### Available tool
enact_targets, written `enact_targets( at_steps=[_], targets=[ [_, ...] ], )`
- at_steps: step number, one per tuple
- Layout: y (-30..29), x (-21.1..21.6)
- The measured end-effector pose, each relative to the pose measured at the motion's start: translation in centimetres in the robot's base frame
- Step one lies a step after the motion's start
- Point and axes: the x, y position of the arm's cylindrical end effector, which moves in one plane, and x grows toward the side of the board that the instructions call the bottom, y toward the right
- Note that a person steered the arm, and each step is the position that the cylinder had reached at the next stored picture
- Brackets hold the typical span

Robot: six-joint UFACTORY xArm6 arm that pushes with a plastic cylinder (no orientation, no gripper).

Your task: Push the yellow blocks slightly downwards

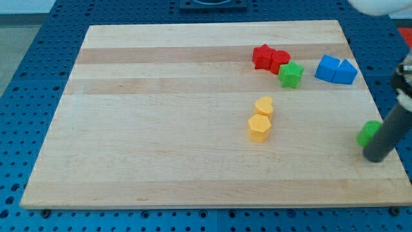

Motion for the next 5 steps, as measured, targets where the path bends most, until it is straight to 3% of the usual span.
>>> enact_targets(
  at_steps=[1,3,4,5],
  targets=[
    [3.1,-0.3],
    [3.4,-0.6],
    [-0.8,-2.6],
    [-9.3,-7.3]
  ],
)
